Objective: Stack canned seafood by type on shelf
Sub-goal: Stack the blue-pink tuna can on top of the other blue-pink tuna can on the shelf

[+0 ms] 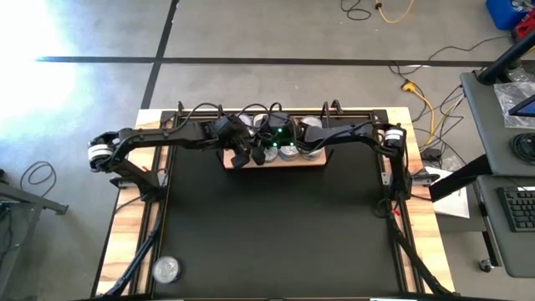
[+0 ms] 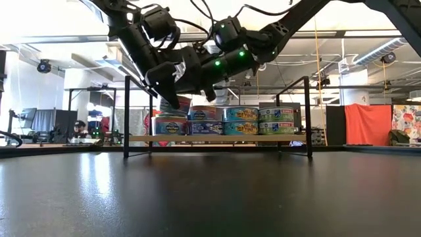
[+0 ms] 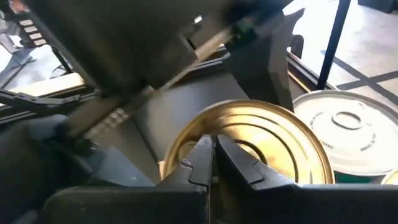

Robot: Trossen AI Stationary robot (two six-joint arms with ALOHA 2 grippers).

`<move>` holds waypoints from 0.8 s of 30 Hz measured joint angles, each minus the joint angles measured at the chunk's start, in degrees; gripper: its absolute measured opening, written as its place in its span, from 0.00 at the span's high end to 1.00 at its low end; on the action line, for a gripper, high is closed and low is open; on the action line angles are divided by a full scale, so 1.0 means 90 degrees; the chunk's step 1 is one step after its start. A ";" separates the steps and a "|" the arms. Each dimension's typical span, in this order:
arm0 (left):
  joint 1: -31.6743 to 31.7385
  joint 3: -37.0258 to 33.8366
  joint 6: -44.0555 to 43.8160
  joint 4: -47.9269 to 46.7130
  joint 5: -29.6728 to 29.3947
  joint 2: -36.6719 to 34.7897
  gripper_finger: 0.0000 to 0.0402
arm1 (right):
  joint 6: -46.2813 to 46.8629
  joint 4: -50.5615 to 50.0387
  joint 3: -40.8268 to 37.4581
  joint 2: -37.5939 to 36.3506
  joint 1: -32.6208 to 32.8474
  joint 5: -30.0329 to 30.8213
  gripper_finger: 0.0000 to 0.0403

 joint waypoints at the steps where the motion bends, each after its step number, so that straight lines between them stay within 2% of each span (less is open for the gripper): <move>1: 0.0003 -0.0002 0.0000 -0.0008 -0.0001 0.0000 0.01 | -0.0007 -0.0004 0.0000 -0.0029 0.0000 -0.0004 0.97; 5: 0.0008 -0.0005 0.0000 -0.0047 -0.0014 0.0000 0.01 | -0.0178 -0.0344 0.0000 -0.0245 -0.0027 -0.0007 0.97; 10: 0.0010 -0.0012 -0.0002 -0.0060 -0.0146 0.0000 0.01 | -0.1093 -0.1526 0.0000 -0.0781 -0.0034 -0.0001 0.97; 15: 0.0015 -0.0015 0.0000 -0.0090 -0.0168 0.0000 0.01 | -0.1594 -0.2886 0.0010 -0.1327 -0.0066 0.0072 0.97; 19: 0.0015 -0.0017 -0.0029 -0.0095 -0.0168 0.0000 0.01 | -0.1731 -0.4041 -0.0123 -0.2141 0.0045 0.0725 0.97; 22: 0.0015 -0.0019 -0.0032 -0.0073 -0.0170 0.0002 0.01 | -0.1746 -0.3688 -0.0502 -0.2899 0.0190 0.1322 0.97; 24: 0.0015 -0.0021 -0.0029 -0.0040 -0.0170 0.0002 0.01 | -0.1388 -0.2726 -0.0931 -0.3205 0.0148 0.1332 0.97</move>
